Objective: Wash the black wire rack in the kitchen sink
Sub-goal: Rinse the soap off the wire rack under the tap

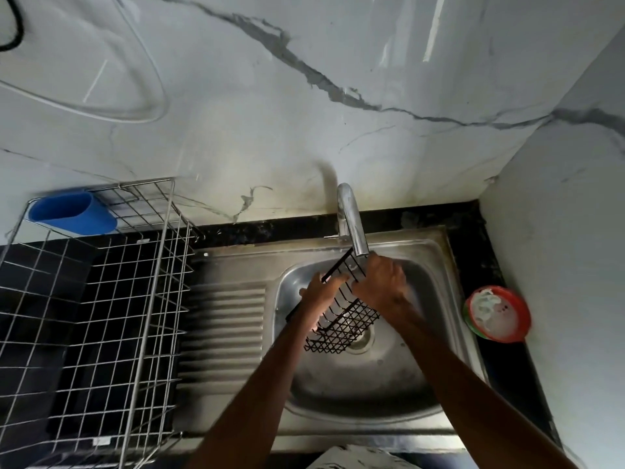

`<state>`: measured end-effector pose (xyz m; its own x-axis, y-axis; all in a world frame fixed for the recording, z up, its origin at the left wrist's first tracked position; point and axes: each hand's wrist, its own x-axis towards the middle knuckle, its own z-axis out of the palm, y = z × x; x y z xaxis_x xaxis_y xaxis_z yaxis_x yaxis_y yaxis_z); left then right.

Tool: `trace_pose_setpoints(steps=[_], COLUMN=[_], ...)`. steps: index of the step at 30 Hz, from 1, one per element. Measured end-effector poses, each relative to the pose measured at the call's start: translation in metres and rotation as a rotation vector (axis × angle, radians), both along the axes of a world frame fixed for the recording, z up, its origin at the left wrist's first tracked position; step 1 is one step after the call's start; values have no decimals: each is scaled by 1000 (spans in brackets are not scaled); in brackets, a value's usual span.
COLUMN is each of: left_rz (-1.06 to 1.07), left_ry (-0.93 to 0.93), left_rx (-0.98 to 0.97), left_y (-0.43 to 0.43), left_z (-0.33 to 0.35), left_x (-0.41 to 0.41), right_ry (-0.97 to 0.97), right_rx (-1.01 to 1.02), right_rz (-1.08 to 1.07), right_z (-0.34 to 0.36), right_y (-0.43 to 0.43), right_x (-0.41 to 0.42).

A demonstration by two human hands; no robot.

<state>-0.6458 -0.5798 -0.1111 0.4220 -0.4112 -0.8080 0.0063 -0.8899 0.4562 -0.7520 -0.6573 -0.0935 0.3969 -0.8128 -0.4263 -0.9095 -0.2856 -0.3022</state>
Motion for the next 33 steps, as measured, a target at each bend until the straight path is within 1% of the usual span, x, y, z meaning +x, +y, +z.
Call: trace_pose_setpoints(steps=[3, 5, 8, 12, 15, 17, 18, 21, 22, 25, 27, 29, 31, 33], left_rz=[-41, -39, 20, 16, 17, 38, 43, 49, 63, 145, 176, 162, 166, 171], left_ry=[9, 6, -18, -40, -16, 5, 6, -17, -15, 35, 61, 56, 82, 114], left_rx=[11, 20, 65, 128, 137, 146, 153, 145, 137, 152, 157, 138, 136, 145], left_y=[0, 0, 3, 11, 18, 21, 23, 28, 30, 28, 27, 27, 28, 29], left_z=[-19, -9, -3, -17, -17, -11, -8, -5, -5, -3, -1, -2, -1, 1], left_x=[5, 4, 5, 11, 11, 10, 10, 17, 20, 26, 27, 27, 24, 21], right_ry=[-31, -65, -194, -320, -398, -453, -511, -745, -786, -838, -848, -750, -618, -586], right_rx=[-25, -18, 102, 232, 265, 264, 299, 518, 559, 616, 574, 436, 302, 249], right_rz=[21, 49, 81, 305, 367, 350, 317, 128, 74, 4, 4, 33, 161, 283], right_z=[-4, -8, -14, -5, -14, -23, -26, -33, -34, -55, -65, -48, -37, -32], right_y=[5, 10, 11, 19, 20, 16, 13, 3, -1, -3, 2, 12, 18, 20], right_x=[-3, -5, -11, -16, -12, -11, -12, -20, -25, -41, -44, -39, -33, -25])
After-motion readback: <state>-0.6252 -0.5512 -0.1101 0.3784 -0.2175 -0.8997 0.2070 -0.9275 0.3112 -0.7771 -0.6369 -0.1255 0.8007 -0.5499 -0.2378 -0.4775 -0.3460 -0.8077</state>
